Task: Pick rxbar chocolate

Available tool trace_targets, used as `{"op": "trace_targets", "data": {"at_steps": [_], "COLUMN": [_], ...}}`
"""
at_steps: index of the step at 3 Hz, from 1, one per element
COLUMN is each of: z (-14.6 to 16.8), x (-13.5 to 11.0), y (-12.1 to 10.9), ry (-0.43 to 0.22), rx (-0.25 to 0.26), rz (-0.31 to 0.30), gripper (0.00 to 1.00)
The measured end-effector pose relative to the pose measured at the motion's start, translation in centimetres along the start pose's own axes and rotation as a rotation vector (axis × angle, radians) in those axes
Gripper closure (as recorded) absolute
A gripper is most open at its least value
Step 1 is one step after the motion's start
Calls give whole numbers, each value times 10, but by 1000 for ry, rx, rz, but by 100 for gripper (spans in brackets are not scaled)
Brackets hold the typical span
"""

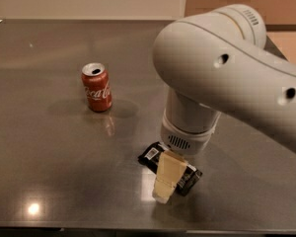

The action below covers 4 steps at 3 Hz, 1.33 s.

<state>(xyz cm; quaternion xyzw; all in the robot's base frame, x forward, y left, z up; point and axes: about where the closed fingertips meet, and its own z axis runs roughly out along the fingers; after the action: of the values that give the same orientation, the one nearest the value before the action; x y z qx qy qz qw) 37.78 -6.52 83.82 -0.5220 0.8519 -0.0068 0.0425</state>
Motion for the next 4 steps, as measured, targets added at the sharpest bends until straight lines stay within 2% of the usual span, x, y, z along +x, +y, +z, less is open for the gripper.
{"op": "trace_targets", "data": {"at_steps": [2, 3, 4], "z": [12, 17, 21], "x": [-3, -3, -3], "y": [-2, 0, 2], "ry": [38, 44, 48], "rx": [-6, -19, -29], "rz": [31, 34, 33], "gripper": [0, 16, 39]}}
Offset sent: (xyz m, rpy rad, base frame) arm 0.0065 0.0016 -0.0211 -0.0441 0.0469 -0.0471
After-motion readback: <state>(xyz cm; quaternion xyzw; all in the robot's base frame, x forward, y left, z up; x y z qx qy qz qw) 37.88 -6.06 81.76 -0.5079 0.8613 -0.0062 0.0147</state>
